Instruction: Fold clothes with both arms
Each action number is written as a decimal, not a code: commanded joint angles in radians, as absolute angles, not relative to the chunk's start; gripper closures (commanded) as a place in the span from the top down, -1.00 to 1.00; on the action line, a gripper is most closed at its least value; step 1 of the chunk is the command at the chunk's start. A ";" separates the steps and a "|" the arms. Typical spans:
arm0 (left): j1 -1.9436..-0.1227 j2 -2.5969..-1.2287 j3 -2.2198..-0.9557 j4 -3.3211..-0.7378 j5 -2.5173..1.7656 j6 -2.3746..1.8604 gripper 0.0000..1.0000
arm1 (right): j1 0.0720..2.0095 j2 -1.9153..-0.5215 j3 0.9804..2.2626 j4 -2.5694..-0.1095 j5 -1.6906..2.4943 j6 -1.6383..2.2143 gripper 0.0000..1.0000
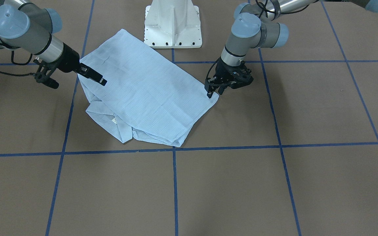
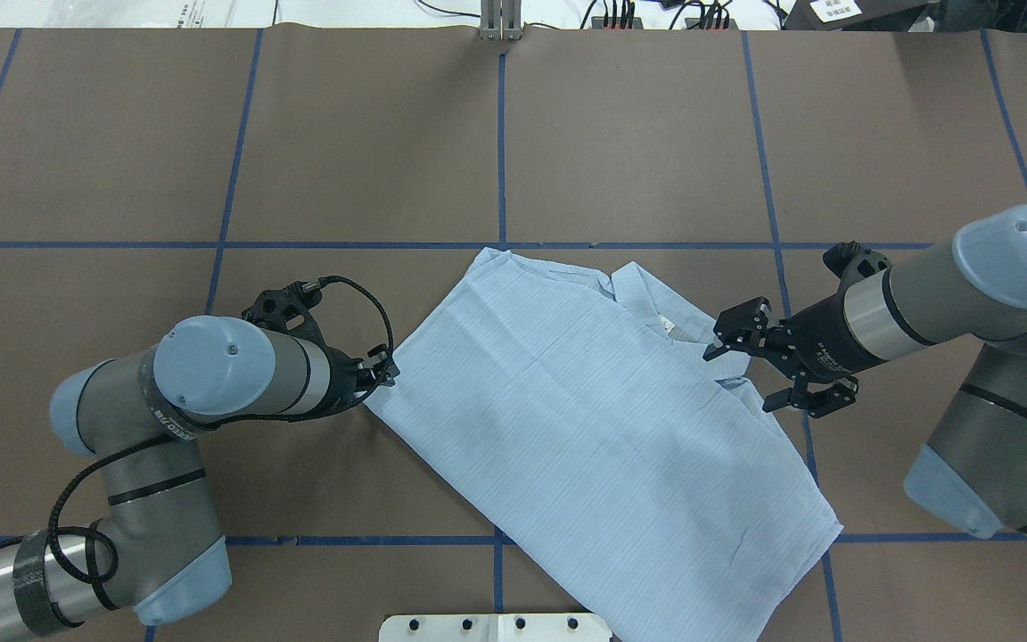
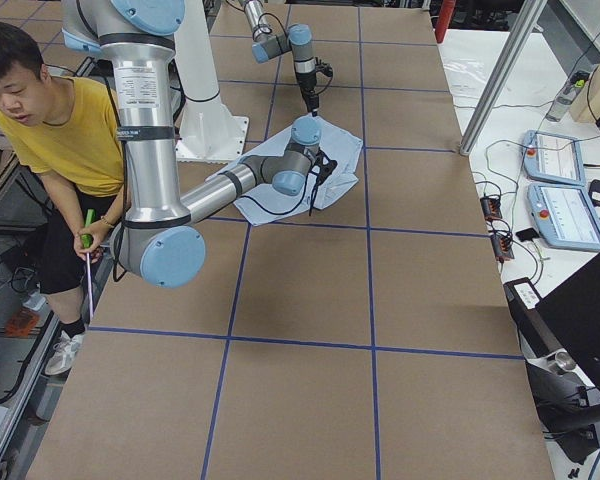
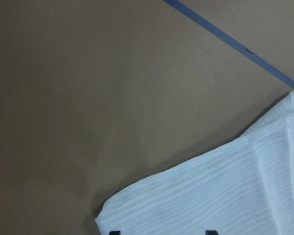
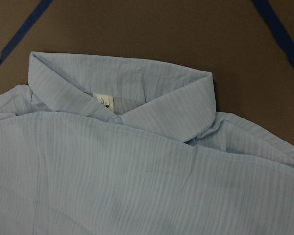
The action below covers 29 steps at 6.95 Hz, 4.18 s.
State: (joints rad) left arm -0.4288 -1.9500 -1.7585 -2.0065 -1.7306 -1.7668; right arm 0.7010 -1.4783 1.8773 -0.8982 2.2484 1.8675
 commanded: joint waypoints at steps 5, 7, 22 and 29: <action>-0.431 -1.939 -1.734 -2.005 -1.735 -1.761 -1.00 | 0.742 -1.427 1.858 -0.897 2.223 1.847 1.00; -0.510 -1.953 -1.701 -2.006 -1.733 -1.617 -1.00 | 0.742 -1.413 1.855 -0.899 2.223 1.847 1.00; -0.856 -2.269 -1.137 -2.451 -1.855 -1.413 0.00 | 0.194 -1.094 1.858 -1.328 1.501 2.158 0.96; -0.856 -2.250 -1.152 -2.451 -1.852 -1.422 0.03 | 0.149 -1.103 1.815 -1.347 1.493 2.229 0.61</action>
State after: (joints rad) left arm -0.8560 -2.2537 -1.1529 -2.4501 -1.8517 -1.4218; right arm 0.1481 -1.0953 1.8164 -1.3466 1.4931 2.2289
